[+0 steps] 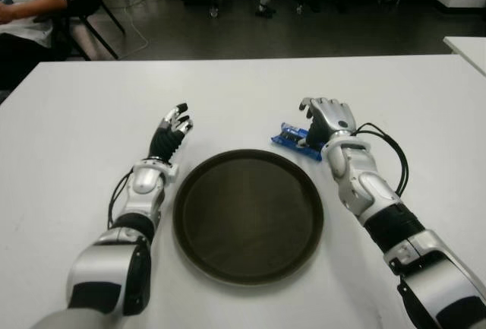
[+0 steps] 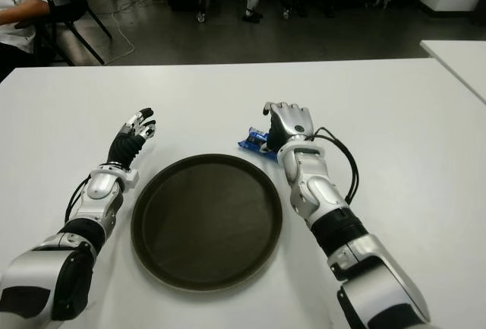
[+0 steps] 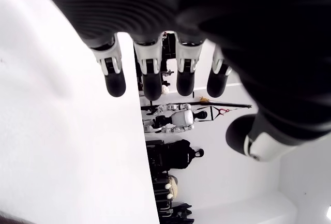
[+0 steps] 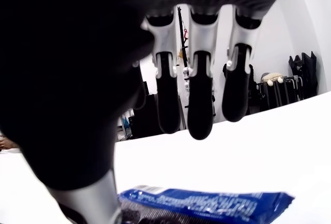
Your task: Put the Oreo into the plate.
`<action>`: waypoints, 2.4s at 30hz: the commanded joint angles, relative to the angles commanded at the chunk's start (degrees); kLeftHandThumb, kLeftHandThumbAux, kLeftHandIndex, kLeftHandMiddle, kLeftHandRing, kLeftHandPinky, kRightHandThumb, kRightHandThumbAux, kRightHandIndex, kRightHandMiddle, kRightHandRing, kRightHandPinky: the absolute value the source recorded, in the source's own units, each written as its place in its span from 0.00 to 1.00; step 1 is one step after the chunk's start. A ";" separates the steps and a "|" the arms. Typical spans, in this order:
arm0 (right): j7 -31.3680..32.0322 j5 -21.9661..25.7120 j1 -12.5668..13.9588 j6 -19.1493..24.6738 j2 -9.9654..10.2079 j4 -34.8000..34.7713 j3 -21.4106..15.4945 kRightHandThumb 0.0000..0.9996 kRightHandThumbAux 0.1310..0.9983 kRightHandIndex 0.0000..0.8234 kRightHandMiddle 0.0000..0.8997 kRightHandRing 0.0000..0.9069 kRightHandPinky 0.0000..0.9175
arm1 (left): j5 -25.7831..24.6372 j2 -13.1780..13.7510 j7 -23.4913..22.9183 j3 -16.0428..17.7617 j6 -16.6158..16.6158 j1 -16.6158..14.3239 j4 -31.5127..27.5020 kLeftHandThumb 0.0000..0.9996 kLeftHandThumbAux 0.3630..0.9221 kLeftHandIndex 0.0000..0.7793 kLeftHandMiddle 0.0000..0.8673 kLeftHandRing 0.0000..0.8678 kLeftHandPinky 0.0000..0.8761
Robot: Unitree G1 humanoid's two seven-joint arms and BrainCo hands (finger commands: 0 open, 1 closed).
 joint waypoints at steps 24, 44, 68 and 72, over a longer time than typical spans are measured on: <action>-5.08 3.58 -4.54 -4.49 0.26 12.08 -0.45 0.00 0.89 0.48 0.53 0.55 0.55 | 0.23 0.13 -0.17 0.07 0.26 -0.05 0.00 0.14 0.32 0.04 0.11 0.08 0.07; -7.67 7.28 -6.70 -9.70 0.29 18.54 -1.09 0.00 0.89 0.49 0.53 0.53 0.54 | 0.14 -0.09 -0.24 0.38 0.16 -0.17 -0.06 0.15 0.28 0.04 0.11 0.08 0.08; -6.02 9.50 -7.71 -8.75 0.49 19.64 -1.75 0.00 0.76 0.14 0.12 0.15 0.17 | -0.28 -0.39 -0.31 0.79 0.10 -0.17 -0.01 0.16 0.26 0.05 0.12 0.08 0.07; -5.74 9.64 -7.71 -8.48 0.45 19.42 -1.77 0.00 0.76 0.12 0.09 0.11 0.13 | 0.27 -0.33 0.34 0.46 0.15 -0.22 -0.01 0.15 0.25 0.05 0.13 0.09 0.08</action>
